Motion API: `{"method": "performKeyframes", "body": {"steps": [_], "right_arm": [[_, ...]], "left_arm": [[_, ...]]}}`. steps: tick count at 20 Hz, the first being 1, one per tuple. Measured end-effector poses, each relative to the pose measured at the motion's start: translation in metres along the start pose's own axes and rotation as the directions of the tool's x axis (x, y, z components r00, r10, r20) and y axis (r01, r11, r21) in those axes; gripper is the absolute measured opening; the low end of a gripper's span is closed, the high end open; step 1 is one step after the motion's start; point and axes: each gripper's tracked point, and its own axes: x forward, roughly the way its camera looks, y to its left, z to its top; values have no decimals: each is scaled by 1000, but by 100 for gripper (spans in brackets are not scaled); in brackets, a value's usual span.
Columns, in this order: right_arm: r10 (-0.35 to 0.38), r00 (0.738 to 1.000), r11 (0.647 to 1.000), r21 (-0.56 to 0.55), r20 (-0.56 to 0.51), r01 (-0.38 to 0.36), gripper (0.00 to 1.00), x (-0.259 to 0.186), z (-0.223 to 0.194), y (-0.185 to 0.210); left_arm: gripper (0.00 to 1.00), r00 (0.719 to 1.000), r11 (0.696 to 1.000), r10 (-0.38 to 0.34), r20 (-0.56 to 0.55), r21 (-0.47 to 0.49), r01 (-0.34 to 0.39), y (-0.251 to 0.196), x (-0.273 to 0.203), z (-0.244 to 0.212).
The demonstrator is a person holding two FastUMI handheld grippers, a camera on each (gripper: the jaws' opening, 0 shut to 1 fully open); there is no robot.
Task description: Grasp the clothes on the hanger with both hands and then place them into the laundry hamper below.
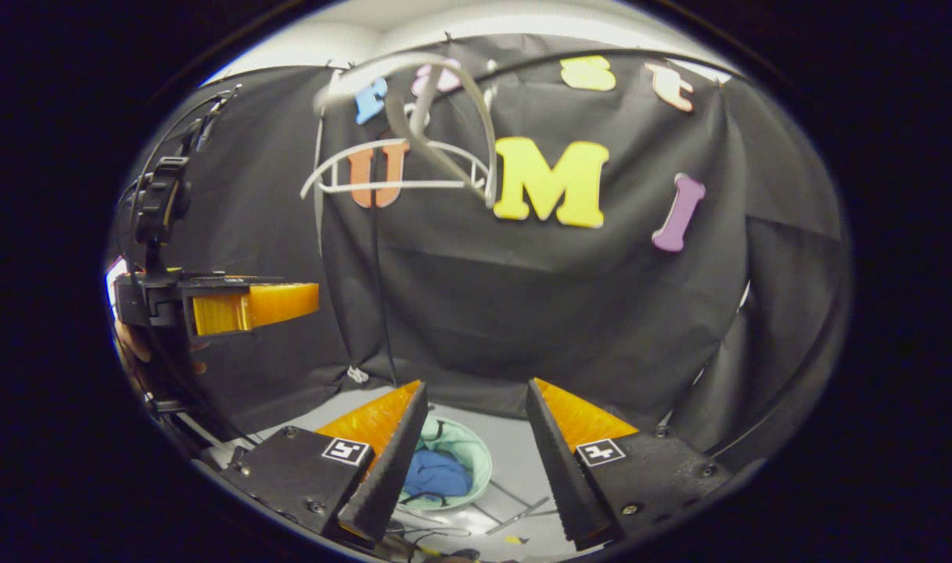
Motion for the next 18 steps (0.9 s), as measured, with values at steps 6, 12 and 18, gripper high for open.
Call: {"method": "performKeyframes", "body": {"steps": [6, 12, 18], "right_arm": [[-12, 984, 1000, -6, 176, 13, 85, -53, 67, -22], [-15, 929, 1000, -17, 370, 23, 88, -100, 144, -37], [-31, 868, 999, -20, 496, 47, 100, -129, 187, -50]], "left_arm": [[94, 980, 997, 45, 195, 58, -57, -6, -54, 76], [100, 950, 994, 86, 299, 42, -103, -3, -97, 123], [100, 902, 981, 148, 406, 56, -186, 0, -140, 145]]}}
